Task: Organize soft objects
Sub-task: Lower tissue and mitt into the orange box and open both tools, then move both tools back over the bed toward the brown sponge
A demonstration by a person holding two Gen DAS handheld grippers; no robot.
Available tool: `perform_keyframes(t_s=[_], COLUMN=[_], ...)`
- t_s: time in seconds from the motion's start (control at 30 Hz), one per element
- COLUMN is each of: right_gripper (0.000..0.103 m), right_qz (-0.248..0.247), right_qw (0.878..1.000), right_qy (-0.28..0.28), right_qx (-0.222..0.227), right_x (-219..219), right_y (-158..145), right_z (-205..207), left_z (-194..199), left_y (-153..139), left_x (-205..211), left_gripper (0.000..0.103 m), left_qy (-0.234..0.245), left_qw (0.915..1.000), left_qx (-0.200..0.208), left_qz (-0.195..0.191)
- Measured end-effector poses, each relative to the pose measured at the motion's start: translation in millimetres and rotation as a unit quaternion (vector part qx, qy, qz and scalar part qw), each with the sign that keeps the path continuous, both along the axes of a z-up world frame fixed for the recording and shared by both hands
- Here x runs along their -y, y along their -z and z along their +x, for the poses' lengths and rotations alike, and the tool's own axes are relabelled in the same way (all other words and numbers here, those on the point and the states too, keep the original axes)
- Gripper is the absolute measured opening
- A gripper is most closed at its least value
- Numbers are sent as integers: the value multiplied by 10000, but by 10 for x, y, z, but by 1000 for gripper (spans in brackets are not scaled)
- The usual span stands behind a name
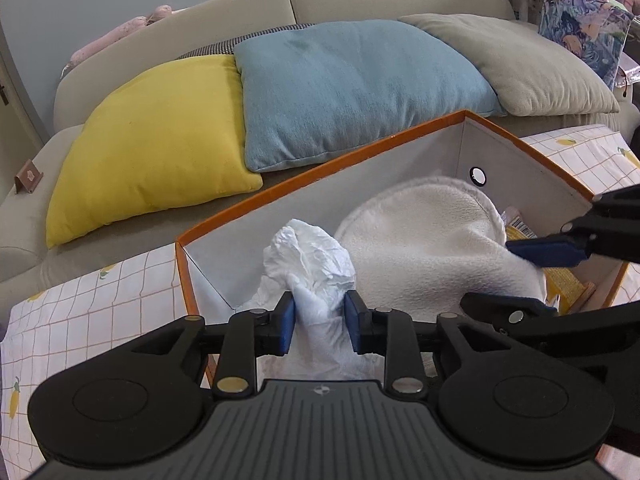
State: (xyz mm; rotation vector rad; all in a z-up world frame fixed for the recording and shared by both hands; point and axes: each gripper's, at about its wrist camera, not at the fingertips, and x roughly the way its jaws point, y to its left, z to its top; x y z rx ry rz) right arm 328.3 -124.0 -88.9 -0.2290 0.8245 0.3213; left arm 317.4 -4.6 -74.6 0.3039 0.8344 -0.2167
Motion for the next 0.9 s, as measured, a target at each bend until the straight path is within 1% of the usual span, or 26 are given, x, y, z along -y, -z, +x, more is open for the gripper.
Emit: perform_keyframes(t_s=[0.03, 0.07, 0.1, 0.13, 0.17, 0.27, 0.33, 0.4, 0.53, 0.7, 0.9], right_gripper=[41, 44, 49, 50, 53, 60, 62, 69, 73, 78, 78], right_qz=[-29, -48, -48, -53, -59, -108, -107, -112, -140, -148, 122], right_qw=[10000, 10000, 9999, 9999, 9998, 9995, 9993, 9991, 9986, 9981, 9966], right_qy=[-10, -8, 3, 18, 37, 110, 124, 137, 100, 92, 274], right_qx=[38, 86, 130, 160, 185, 275, 332, 396, 503, 597, 771], right_x=[2, 6, 13, 18, 23, 32, 39, 42, 42, 77, 262], right_y=[-3, -11, -26, -37, -50, -90, -120, -154, -223, -333, -494], right_z=[1, -1, -8, -10, -14, -32, -51, -80, -157, -309, -649], left_z=[-1, -12, -19, -28, -38, -46, -77, -118, -209, -329, -605], left_y=[-1, -15, -33, -59, -88, -180, -244, -306, -422, -509, -674], left_x=[-6, -15, -27, -43, -63, -103, -122, -127, -106, -78, -59], left_gripper=[40, 51, 57, 68, 73, 77, 80, 83, 86, 86, 86], left_qy=[-37, -71, -111, -150, -182, -277, -297, -276, -225, -186, -161], left_qw=[10000, 9999, 9998, 9995, 9992, 9982, 9973, 9962, 9935, 9926, 9876], left_qx=[38, 96, 163, 231, 281, 387, 495, 626, 853, 887, 1084], left_qz=[-5, -28, -70, -137, -217, -360, -446, -532, -723, -802, -1129])
